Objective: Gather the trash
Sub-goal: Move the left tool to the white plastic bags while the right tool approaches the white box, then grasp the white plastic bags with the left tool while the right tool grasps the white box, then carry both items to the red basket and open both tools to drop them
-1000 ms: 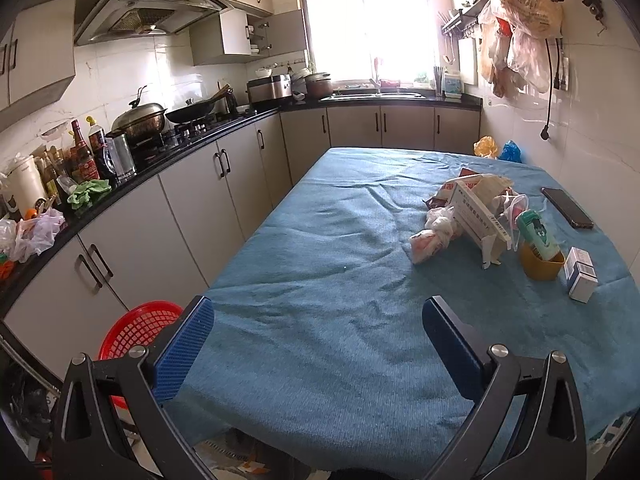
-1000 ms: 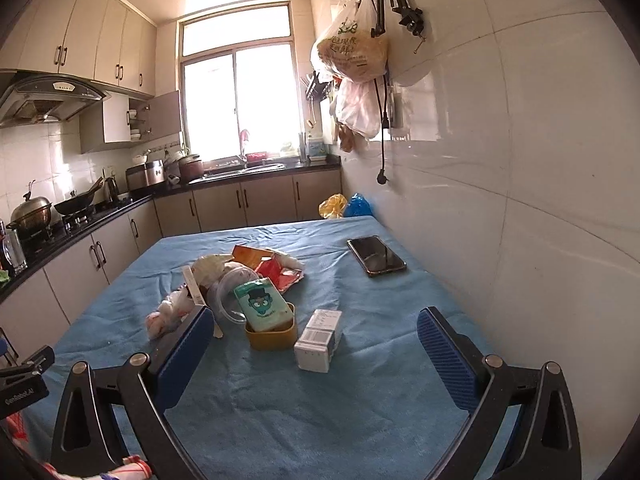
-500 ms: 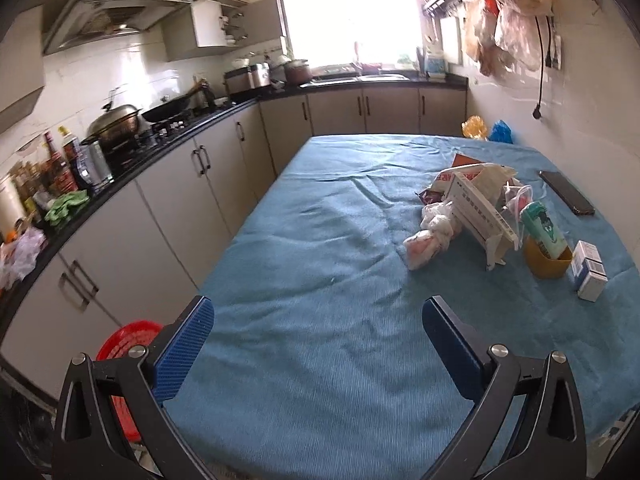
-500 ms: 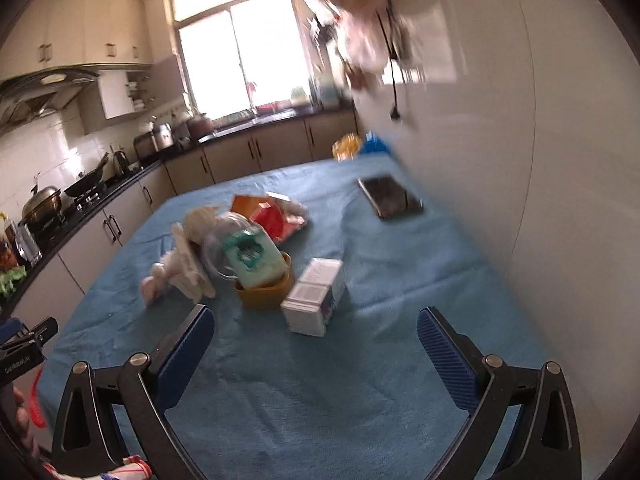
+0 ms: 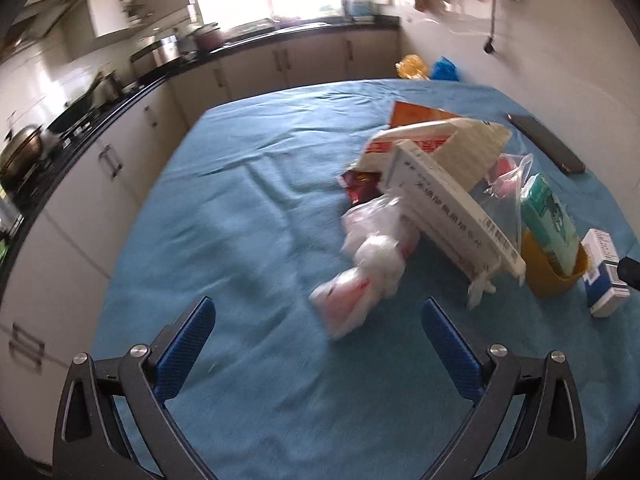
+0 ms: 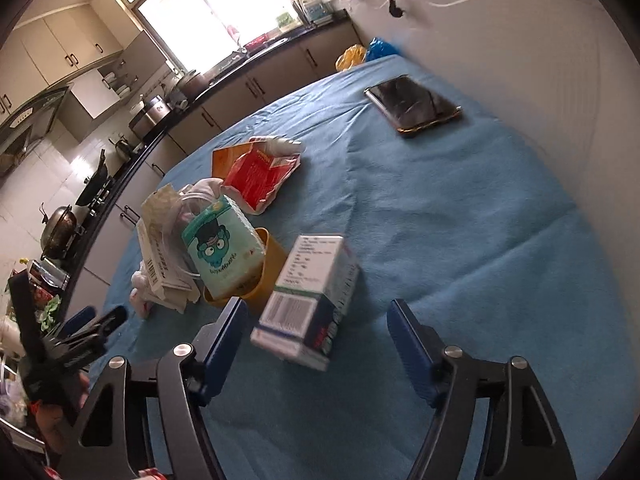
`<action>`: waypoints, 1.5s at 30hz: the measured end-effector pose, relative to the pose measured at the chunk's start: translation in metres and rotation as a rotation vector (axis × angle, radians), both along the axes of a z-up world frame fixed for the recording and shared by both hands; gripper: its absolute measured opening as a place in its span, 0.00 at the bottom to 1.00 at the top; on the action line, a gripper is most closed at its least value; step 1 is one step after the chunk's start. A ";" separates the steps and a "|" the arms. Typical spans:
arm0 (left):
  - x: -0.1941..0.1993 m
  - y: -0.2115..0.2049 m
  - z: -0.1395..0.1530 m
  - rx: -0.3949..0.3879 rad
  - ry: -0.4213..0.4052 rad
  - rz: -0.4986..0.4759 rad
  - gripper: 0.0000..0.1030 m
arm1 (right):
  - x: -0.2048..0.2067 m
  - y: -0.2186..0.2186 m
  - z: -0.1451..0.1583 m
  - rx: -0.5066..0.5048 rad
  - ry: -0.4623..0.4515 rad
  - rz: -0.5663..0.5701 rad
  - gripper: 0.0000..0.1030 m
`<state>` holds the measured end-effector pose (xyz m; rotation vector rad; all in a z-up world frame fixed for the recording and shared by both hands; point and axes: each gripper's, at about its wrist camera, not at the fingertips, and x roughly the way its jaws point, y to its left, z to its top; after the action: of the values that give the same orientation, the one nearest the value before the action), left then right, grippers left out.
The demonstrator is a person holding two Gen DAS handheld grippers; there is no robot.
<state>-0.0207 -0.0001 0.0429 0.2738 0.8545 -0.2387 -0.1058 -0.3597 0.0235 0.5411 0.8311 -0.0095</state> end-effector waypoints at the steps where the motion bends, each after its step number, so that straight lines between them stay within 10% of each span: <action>1: 0.006 -0.004 -0.004 0.005 0.009 -0.011 0.92 | 0.005 0.003 -0.001 -0.005 0.002 0.008 0.75; 6: 0.030 -0.018 -0.019 0.011 0.059 -0.031 0.77 | 0.019 0.012 -0.003 -0.052 0.019 0.020 0.75; 10: 0.035 -0.022 -0.026 -0.032 0.126 -0.045 0.43 | 0.025 0.018 -0.003 -0.107 0.040 0.026 0.70; 13: 0.028 -0.022 -0.024 -0.021 0.101 -0.024 0.34 | 0.026 0.021 -0.003 -0.142 0.056 0.026 0.51; 29: -0.068 0.054 0.030 -0.212 0.061 0.070 0.33 | -0.022 0.036 0.028 -0.136 -0.020 0.030 0.41; 45: -0.155 0.264 0.015 -0.143 -0.035 0.555 0.33 | -0.008 0.215 0.048 -0.138 -0.094 0.458 0.41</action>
<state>-0.1754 0.2643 0.0581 -0.0979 0.8419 0.2220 -0.1138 -0.1449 0.0711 0.2107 0.8396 0.3730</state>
